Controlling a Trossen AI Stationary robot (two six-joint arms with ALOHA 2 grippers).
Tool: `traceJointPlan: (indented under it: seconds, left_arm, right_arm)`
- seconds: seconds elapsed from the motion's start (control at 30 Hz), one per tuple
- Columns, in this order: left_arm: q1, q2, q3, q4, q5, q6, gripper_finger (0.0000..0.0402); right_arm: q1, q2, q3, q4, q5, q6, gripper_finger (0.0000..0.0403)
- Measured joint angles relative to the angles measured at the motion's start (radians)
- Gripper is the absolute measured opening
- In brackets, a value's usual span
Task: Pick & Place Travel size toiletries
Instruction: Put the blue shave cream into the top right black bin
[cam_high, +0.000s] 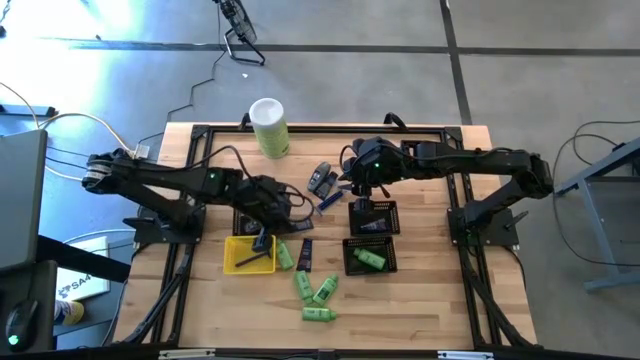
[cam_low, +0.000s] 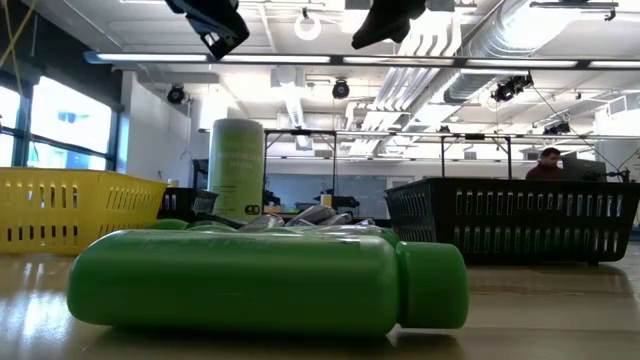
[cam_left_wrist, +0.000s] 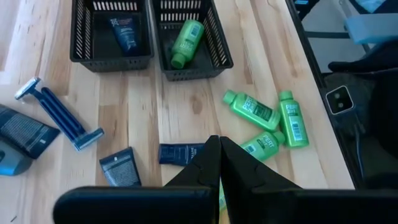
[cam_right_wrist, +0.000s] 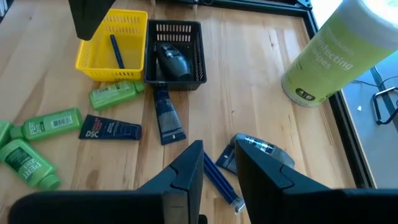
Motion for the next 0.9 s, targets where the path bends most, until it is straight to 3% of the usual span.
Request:
traceJointPlan:
  seconds: [0.3,0.43,0.73,0.9]
  left_arm:
    - [0.0,0.0,0.0,0.017,0.0,-0.003,0.0]
    - [0.0,0.0,0.0,0.107,-0.001,0.005,0.0]
    - [0.0,0.0,0.0,0.171,-0.091,0.083,0.0]
    - [0.0,-0.002,-0.006,0.145,-0.129,0.12,0.0]
  right_arm:
    - [0.0,0.0,0.0,0.0,0.0,0.031,0.0085]
    - [0.0,0.0,0.0,0.007,-0.017,0.033,0.0085]
    - [-0.004,0.0,0.0,-0.01,-0.056,0.083,0.0085]
    - [-0.01,0.0,0.0,-0.028,-0.178,0.065,0.0085]
